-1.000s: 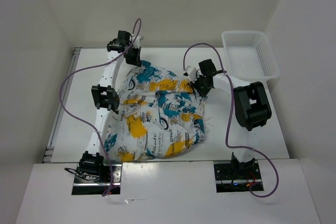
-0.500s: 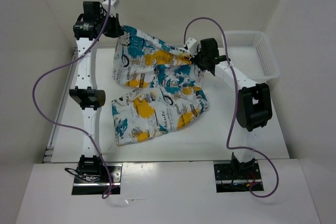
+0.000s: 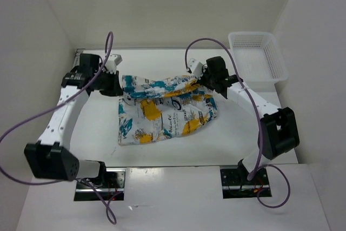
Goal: Fold and stack the shorts
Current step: Fold the shorts
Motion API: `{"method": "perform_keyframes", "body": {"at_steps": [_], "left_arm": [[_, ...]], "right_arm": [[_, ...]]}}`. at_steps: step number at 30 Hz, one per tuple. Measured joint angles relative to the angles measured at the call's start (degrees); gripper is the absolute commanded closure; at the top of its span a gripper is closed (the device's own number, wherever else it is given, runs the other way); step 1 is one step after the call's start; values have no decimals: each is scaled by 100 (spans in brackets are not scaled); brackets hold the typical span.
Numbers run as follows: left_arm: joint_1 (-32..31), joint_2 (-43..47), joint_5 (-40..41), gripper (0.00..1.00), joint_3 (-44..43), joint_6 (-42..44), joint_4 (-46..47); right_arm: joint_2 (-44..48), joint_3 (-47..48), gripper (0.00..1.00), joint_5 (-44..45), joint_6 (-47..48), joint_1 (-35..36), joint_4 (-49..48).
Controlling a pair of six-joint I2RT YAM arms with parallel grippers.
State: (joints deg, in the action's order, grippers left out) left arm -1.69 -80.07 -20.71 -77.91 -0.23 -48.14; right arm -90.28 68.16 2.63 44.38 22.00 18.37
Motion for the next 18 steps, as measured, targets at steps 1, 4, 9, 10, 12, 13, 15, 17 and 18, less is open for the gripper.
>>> {"method": "perform_keyframes", "body": {"at_steps": [1, 4, 9, 10, 12, 13, 15, 17, 18], "left_arm": [[-81, 332, 4, 100, 234, 0, 92], [-129, 988, 70, 100, 767, 0, 385], [-85, 1215, 212, 100, 1300, -2, 308], [-74, 1250, 225, 100, 1335, -2, 243], [-70, 1401, 232, 100, 1451, -2, 131], [-70, 1497, 245, 100, 1547, -2, 61], [-79, 1692, 280, 100, 1799, 0, -72], [-94, 1838, 354, 100, 2111, -2, -173], [-105, 1867, 385, 100, 2238, -4, -269]], "right_arm": [[76, -94, 100, 0, 66, 2, 17], [286, -337, 100, -44, 273, 52, 223], [647, -376, 100, -367, 761, 122, 1064], [723, -348, 100, -485, 885, 125, 1331], [890, -278, 100, -739, 1137, 131, 1923], [973, -273, 100, -839, 1244, 140, 2153], [1161, -343, 100, -1001, 1427, 181, 2500], [1362, -564, 100, -1121, 1561, 227, 2708], [1453, -710, 100, -1174, 1609, 249, 2806]]}}
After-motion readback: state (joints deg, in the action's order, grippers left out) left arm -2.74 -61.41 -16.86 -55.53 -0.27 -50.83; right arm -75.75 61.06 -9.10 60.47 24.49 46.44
